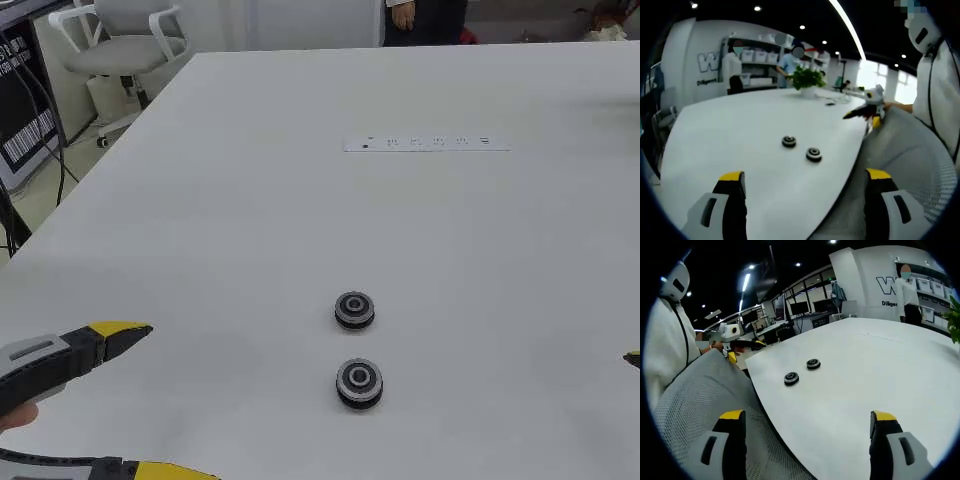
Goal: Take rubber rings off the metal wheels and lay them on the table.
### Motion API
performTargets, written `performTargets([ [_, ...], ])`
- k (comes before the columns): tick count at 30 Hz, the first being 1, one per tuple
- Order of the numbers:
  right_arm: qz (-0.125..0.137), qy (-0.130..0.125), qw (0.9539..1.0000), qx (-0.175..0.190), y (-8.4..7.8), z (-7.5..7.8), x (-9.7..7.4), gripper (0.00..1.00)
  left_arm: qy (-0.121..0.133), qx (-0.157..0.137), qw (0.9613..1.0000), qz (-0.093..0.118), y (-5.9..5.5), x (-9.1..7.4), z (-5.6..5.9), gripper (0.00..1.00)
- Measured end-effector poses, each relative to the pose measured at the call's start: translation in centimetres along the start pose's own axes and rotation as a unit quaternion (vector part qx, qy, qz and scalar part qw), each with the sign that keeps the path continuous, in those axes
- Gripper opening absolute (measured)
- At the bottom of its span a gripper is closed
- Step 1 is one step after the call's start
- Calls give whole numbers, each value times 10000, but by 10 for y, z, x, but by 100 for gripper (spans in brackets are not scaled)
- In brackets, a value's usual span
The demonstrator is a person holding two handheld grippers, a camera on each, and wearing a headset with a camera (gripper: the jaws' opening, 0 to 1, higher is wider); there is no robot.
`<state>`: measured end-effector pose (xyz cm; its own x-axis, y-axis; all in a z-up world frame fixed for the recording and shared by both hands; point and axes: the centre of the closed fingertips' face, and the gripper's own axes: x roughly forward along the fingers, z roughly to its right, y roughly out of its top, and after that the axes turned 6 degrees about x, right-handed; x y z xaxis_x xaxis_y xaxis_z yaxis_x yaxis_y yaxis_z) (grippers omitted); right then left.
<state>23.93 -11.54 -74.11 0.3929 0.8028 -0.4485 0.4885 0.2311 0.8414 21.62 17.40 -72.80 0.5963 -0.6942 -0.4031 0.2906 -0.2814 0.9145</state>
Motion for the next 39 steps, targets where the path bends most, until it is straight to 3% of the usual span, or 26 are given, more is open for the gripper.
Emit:
performTargets([
  [18, 8, -17, 10000, -12, -1, 1, 0, 99, 17, -25, 10000, -50, 1, 1, 5, 100],
  [39, 19, -51, 10000, 8, -4, 3, -1, 98, 46, 6, 10000, 73, 5, -1, 1, 100],
])
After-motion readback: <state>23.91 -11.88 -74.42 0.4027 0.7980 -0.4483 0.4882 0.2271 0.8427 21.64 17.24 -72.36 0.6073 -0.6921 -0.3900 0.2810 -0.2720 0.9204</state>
